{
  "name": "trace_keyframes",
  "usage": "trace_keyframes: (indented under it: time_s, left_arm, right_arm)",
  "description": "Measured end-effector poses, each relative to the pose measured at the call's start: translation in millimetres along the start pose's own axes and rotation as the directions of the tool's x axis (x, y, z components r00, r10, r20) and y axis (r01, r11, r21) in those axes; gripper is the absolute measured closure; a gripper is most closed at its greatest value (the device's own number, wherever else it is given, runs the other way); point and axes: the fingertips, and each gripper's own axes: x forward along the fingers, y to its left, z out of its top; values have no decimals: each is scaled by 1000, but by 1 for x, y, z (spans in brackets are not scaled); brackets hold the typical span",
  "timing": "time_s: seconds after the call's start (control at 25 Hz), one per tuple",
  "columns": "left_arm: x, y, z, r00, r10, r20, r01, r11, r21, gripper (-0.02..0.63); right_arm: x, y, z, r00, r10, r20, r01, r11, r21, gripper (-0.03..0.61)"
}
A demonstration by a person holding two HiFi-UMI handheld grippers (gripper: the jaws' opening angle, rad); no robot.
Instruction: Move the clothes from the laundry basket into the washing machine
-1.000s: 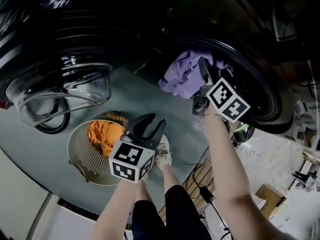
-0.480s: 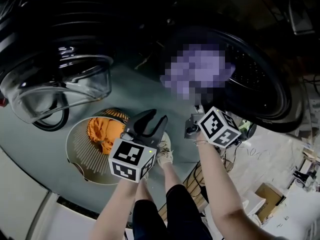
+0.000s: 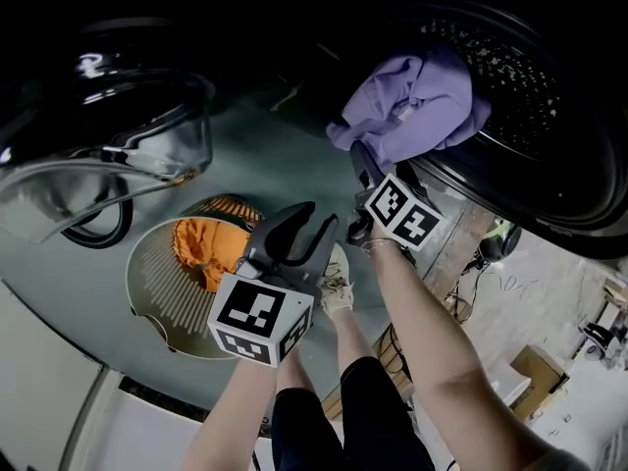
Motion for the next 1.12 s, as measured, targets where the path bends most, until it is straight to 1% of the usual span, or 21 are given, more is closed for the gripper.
trace_keyframes:
  time_s: [0.12, 0.24, 0.32, 0.36, 0.4, 0.48, 0.64, 0.72, 0.92, 1.12]
  left_arm:
    - [2, 2, 3, 999, 8, 33, -8, 1000, -2, 495]
    - [4, 3, 6, 998, 12, 59, -11, 1000, -6, 495]
    - [5, 4, 8, 997, 18, 71, -17, 1000, -16, 495]
    - [5, 3, 8, 997, 19, 74, -18, 1000, -20, 495]
    - [5, 2, 8, 997, 19, 74, -17, 1000, -22, 495]
    - [6, 0, 10, 997, 16, 77, -14, 1000, -20, 495]
    - [3, 2, 11, 997, 21, 76, -20, 1000, -18, 495]
    - [1, 2, 12, 997, 23, 75, -22, 1000, -20, 495]
    - [-5, -3, 20, 997, 24, 70, -23, 1000, -12, 495]
    - [-12, -8, 35, 996, 27, 83, -27, 1000, -7, 495]
  right_arm:
    - [11, -8, 4, 1000, -11, 19, 11, 1000, 10, 89]
    - [18, -10, 8, 1000, -20, 20, 20, 1000, -9, 103]
    - [18, -11, 9, 999, -33, 13, 33, 999, -11, 141]
    - [17, -11, 10, 999, -33, 12, 33, 999, -14, 192]
    - [17, -11, 13, 999, -28, 15, 29, 999, -23, 290]
    - [18, -6, 25, 1000, -12, 23, 12, 999, -43, 391]
    - [16, 7, 38, 999, 23, 26, -21, 998, -63, 517]
    - [10, 14, 43, 998, 47, 40, -45, 997, -68, 529]
    - [-22, 30, 64, 989, 113, 99, -106, 992, -67, 532]
    - [-66, 50, 111, 960, 191, 206, -180, 981, -69, 534]
